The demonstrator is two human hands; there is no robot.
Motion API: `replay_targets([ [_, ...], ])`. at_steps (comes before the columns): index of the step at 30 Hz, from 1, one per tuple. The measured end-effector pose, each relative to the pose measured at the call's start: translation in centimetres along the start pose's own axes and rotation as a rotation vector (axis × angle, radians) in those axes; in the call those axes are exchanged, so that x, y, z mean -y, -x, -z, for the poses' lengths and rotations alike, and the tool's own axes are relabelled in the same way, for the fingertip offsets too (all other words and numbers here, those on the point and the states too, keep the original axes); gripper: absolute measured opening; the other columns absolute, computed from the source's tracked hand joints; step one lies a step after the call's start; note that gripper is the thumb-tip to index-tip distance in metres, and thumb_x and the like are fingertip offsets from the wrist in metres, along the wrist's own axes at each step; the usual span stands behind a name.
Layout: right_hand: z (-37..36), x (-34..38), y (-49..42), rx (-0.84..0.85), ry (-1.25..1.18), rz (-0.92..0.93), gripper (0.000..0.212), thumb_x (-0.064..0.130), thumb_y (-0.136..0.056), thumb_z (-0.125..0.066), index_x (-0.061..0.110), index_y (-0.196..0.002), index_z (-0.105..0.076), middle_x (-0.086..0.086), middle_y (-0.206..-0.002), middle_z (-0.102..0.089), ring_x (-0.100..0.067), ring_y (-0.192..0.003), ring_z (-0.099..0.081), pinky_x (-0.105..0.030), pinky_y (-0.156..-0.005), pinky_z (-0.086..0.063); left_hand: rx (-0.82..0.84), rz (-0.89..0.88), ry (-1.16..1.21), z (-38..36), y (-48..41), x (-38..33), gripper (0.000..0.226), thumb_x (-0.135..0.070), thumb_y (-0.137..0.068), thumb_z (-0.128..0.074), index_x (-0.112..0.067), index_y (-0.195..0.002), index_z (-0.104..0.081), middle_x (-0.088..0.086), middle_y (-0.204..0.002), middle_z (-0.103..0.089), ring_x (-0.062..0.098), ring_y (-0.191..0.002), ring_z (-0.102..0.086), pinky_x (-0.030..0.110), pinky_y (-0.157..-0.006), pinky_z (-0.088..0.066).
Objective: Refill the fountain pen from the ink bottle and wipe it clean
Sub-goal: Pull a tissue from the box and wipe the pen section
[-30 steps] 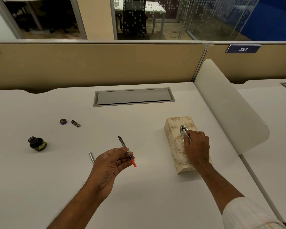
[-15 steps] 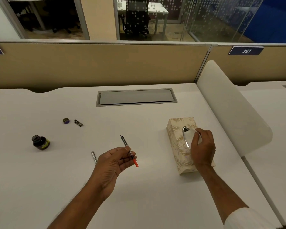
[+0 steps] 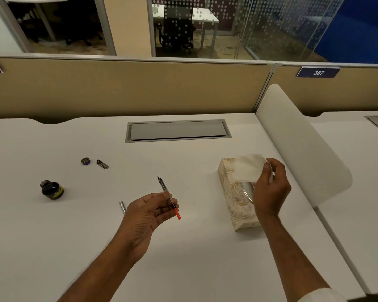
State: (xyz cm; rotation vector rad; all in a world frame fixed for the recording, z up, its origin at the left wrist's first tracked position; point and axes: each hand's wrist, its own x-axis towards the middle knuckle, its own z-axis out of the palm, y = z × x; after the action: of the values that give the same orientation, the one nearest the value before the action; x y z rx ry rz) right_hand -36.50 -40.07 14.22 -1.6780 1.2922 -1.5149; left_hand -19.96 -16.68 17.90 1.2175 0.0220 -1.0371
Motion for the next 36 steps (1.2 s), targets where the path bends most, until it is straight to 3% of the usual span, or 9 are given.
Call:
replay_targets([
  [2,-0.1,1.3,0.7,0.018,-0.099,-0.133,0.015,0.009,-0.100,-0.054,0.008,-0.111,-0.066,-0.002,-0.106,-0.068,-0.019,-0.092,-0.070,-0.021,-0.053,-0.059,-0.001,-0.004,0.000,0.1,0.2,-0.3,0.015,-0.009,-0.093,-0.067,0.004,-0.096,-0.073,0.021,-0.090,-0.077,0.033,-0.085,-0.077,0.034,-0.073,-0.065],
  [4,-0.4,2.4,1.4,0.057,-0.177,-0.248,0.014,0.006,-0.097,-0.058,0.011,-0.108,-0.066,-0.003,-0.106,-0.068,-0.020,-0.089,-0.072,-0.023,-0.050,-0.058,-0.001,-0.010,0.004,0.3,0.5,-0.6,0.014,-0.009,-0.093,-0.067,0.004,-0.095,-0.073,0.021,-0.088,-0.077,0.032,-0.083,-0.077,0.033,-0.071,-0.065],
  [12,-1.8,7.9,6.4,0.293,-0.331,-0.484,0.023,-0.002,-0.090,-0.065,0.017,-0.102,-0.068,-0.003,-0.100,-0.069,-0.015,-0.089,-0.069,-0.023,-0.057,-0.060,0.035,-0.056,-0.019,1.4,2.5,-2.3,0.014,-0.009,-0.094,-0.066,0.004,-0.097,-0.072,0.021,-0.090,-0.077,0.033,-0.086,-0.076,0.033,-0.073,-0.064],
  [16,-2.6,10.5,9.2,0.398,-0.330,-0.508,0.028,0.000,-0.089,-0.066,0.028,-0.093,-0.070,0.004,-0.096,-0.073,-0.014,-0.092,-0.070,-0.028,-0.071,-0.060,0.067,-0.079,-0.044,2.0,3.7,-3.3,0.014,-0.009,-0.094,-0.066,0.004,-0.095,-0.073,0.021,-0.089,-0.077,0.034,-0.086,-0.076,0.035,-0.076,-0.063],
  [20,-3.4,13.1,11.5,0.528,-0.334,-0.593,0.017,0.004,-0.090,-0.066,0.020,-0.093,-0.074,0.001,-0.092,-0.076,-0.016,-0.090,-0.070,-0.037,-0.085,-0.060,0.099,-0.095,-0.076,2.8,4.9,-4.0,0.016,-0.009,-0.094,-0.066,0.005,-0.097,-0.073,0.022,-0.090,-0.076,0.034,-0.085,-0.076,0.034,-0.076,-0.062],
  [26,-4.1,17.0,14.2,0.699,-0.356,-0.620,0.010,0.010,-0.094,-0.063,0.013,-0.100,-0.070,-0.007,-0.100,-0.074,-0.025,-0.096,-0.069,-0.034,-0.081,-0.059,0.110,-0.095,-0.130,4.5,5.9,-4.6,0.019,-0.013,-0.094,-0.067,0.003,-0.101,-0.075,0.025,-0.096,-0.077,0.035,-0.089,-0.076,0.035,-0.078,-0.062],
  [30,-4.3,18.5,15.2,0.768,-0.387,-0.691,0.008,0.014,-0.094,-0.064,0.010,-0.099,-0.069,-0.008,-0.098,-0.077,-0.023,-0.090,-0.071,-0.032,-0.077,-0.058,0.137,-0.082,-0.155,5.8,6.4,-4.9,0.021,-0.013,-0.094,-0.067,0.005,-0.102,-0.075,0.025,-0.097,-0.077,0.033,-0.088,-0.076,0.036,-0.079,-0.062],
  [36,-4.2,19.8,15.9,0.826,-0.526,-0.877,0.014,0.013,-0.096,-0.059,0.003,-0.099,-0.068,-0.010,-0.094,-0.075,-0.025,-0.089,-0.067,-0.039,-0.082,-0.054,0.153,-0.073,-0.202,7.0,7.1,-5.1,0.024,-0.017,-0.094,-0.068,0.005,-0.101,-0.074,0.024,-0.094,-0.077,0.033,-0.086,-0.076,0.035,-0.076,-0.062],
])
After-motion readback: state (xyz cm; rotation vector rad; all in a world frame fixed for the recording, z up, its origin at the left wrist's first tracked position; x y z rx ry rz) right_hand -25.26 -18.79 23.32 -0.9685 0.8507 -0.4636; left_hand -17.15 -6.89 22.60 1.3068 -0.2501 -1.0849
